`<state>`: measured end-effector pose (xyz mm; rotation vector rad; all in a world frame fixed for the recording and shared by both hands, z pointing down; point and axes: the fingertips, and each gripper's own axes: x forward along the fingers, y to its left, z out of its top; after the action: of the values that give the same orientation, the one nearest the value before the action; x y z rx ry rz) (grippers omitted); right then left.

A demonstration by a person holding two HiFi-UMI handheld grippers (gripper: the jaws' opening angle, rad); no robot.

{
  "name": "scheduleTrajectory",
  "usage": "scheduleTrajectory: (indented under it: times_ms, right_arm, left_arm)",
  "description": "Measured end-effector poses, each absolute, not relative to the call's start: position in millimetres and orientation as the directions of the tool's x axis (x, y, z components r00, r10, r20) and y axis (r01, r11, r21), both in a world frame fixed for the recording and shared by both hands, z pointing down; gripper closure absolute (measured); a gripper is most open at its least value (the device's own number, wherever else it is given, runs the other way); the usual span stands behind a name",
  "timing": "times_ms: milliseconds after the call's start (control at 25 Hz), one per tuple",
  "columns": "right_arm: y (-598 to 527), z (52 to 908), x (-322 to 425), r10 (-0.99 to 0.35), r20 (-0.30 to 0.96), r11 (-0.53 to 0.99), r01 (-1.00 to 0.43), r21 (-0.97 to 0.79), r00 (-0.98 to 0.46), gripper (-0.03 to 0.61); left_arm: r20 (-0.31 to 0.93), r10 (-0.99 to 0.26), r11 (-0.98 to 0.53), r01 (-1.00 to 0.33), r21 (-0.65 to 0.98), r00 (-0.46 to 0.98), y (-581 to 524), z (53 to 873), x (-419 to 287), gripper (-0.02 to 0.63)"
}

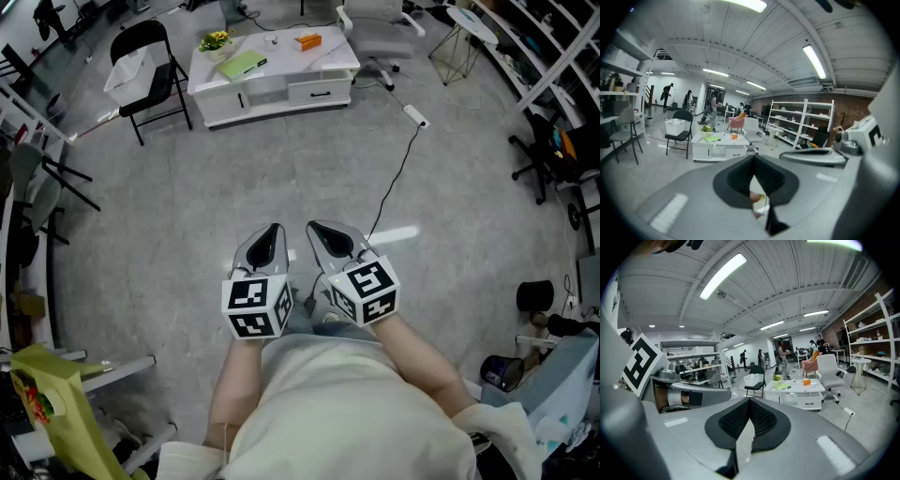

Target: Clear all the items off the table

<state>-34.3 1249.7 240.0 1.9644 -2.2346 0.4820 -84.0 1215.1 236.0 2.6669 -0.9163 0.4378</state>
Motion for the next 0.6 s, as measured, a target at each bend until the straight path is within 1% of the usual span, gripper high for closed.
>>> scheduleTrajectory:
  times_ms: [360,520,600]
  right_arm:
    - [1226,236,-23,-0.942,0.308,0.092,-0.983,-0.156,-0.137,0.581]
    - [1208,235,-24,-0.941,0.275,0.124,-0.959,-0.257,-0.195,0.581]
    - [1198,234,-23,-0.938,0.274,0.138,-0.953,-0.270,-0.213,0.581]
  left_arm:
    - [0.375,-0.553,-0.739,-0.646,0.190,0.744,1191,233,-78,0.604]
    - [0.383,-0.552,-0.739,-0.648,0.188,0.741,1175,233,-76,0.604]
    - [0.385,-0.549,-0.742,-0.645,0.183,0.741,1165,232,-74,0.604]
